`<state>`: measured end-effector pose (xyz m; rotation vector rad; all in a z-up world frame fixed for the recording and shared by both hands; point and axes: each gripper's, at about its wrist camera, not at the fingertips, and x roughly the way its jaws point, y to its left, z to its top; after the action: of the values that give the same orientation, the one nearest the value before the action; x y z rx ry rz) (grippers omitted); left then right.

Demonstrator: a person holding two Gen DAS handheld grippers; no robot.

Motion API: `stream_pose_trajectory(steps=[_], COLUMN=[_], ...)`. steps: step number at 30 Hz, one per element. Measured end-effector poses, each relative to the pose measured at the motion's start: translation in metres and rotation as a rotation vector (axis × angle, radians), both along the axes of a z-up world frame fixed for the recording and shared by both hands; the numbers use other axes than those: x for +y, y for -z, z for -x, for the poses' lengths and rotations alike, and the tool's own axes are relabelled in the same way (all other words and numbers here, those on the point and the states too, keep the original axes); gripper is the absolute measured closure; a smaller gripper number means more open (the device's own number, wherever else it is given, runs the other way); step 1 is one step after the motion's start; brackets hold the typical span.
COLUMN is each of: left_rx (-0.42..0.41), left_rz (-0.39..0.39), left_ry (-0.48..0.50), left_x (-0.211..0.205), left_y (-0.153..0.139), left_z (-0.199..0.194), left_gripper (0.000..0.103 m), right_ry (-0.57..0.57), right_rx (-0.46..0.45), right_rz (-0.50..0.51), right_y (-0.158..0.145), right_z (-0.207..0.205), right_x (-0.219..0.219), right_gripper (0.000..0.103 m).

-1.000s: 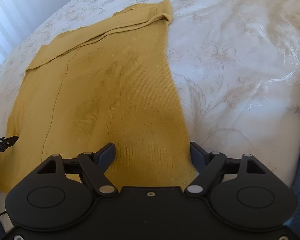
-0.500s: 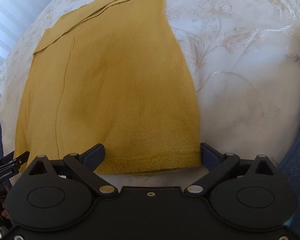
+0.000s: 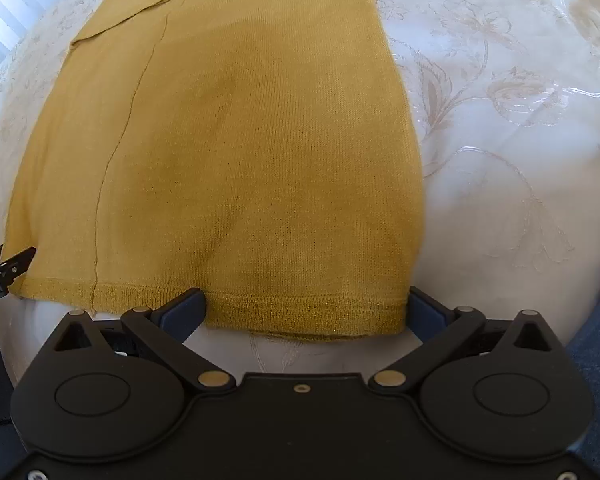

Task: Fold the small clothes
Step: 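Move the right gripper along the folded side toward the hem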

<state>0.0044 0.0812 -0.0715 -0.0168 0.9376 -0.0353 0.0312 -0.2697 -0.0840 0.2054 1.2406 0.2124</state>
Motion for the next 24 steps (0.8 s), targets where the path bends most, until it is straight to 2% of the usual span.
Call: stream_pose_trajectory(steps=[4, 9, 13, 18, 21, 23, 24], left_rx=[-0.002, -0.005, -0.009, -0.011, -0.014, -0.021, -0.024], left_rz=[0.010, 0.021, 0.043, 0.088, 0.102, 0.119, 0.133], left_ry=[-0.003, -0.011, -0.022, -0.050, -0.065, -0.067, -0.065], left_x=[0.001, 0.002, 0.007, 0.016, 0.019, 0.021, 0.022], left_y=[-0.001, -0.003, -0.006, -0.010, -0.013, -0.015, -0.016], left_z=[0.000, 0.000, 0.002, 0.005, 0.008, 0.011, 0.012], left_gripper=[0.005, 0.006, 0.012, 0.023, 0.035, 0.051, 0.054], right_ry=[0.035, 0.151, 0.191, 0.202, 0.188, 0.174, 0.163], right_rx=[-0.013, -0.038, -0.077, -0.117, -0.148, -0.178, -0.202], right_rz=[-0.064, -0.220, -0.266, -0.294, -0.304, -0.297, -0.296], right_y=[-0.001, -0.002, -0.004, -0.008, -0.012, -0.016, -0.019], right_z=[0.002, 0.007, 0.013, 0.018, 0.021, 0.023, 0.025], right_x=[-0.009, -0.035, -0.042, -0.051, -0.050, -0.047, -0.046], right_gripper=[0.000, 0.001, 0.020, 0.035, 0.047, 0.051, 0.053])
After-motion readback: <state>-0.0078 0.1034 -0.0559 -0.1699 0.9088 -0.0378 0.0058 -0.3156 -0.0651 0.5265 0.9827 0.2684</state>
